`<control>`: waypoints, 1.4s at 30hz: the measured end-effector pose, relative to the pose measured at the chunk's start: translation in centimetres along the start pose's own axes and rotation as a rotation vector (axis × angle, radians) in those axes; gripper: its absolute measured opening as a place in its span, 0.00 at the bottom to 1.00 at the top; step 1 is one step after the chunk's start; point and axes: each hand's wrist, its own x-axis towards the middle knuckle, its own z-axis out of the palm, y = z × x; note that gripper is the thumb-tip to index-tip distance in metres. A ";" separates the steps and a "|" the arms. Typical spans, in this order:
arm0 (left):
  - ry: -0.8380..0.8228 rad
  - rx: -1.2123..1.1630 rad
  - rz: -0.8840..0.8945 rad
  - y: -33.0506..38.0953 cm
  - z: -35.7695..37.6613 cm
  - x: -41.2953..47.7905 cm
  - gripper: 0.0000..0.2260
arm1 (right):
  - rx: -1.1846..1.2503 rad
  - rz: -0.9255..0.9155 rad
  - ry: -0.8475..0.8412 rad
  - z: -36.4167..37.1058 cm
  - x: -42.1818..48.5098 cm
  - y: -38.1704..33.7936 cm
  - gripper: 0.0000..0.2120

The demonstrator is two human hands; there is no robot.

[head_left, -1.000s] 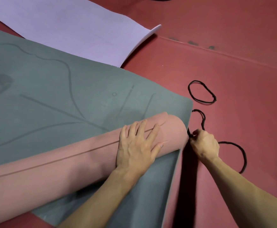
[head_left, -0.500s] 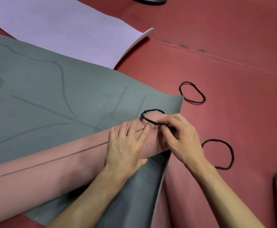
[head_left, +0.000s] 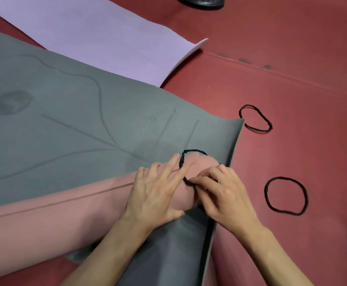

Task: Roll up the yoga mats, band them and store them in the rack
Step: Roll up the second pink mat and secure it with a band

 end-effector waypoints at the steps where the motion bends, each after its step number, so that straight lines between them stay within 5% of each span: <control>1: 0.010 -0.004 0.001 -0.1 -0.1 0.1 0.55 | -0.019 0.001 0.013 0.0 -0.2 0.0 0.09; 8: 0.039 -0.034 0.011 -0.4 -0.7 0.4 0.48 | -0.104 0.182 0.034 -1.0 -2.0 2.1 0.09; 15: 0.029 -0.079 -0.003 -0.6 -1.2 0.1 0.47 | 0.234 0.579 -0.016 -1.3 -3.1 3.8 0.20; 23: 0.087 -0.105 -0.002 -0.9 -2.4 -0.1 0.47 | 0.186 0.469 0.212 -1.7 -1.1 2.8 0.03; 31: 0.129 -0.136 0.029 -0.6 -3.1 -1.0 0.46 | 0.667 0.687 -0.076 -1.7 -0.7 3.3 0.19; 38: 0.252 -0.168 0.062 -0.6 -4.2 -1.4 0.42 | 0.550 0.610 -0.261 -1.0 1.1 6.1 0.25; 42: 0.246 -0.175 -0.001 -1.6 -5.1 -0.3 0.44 | 0.458 0.609 -0.299 -1.6 -1.1 7.5 0.15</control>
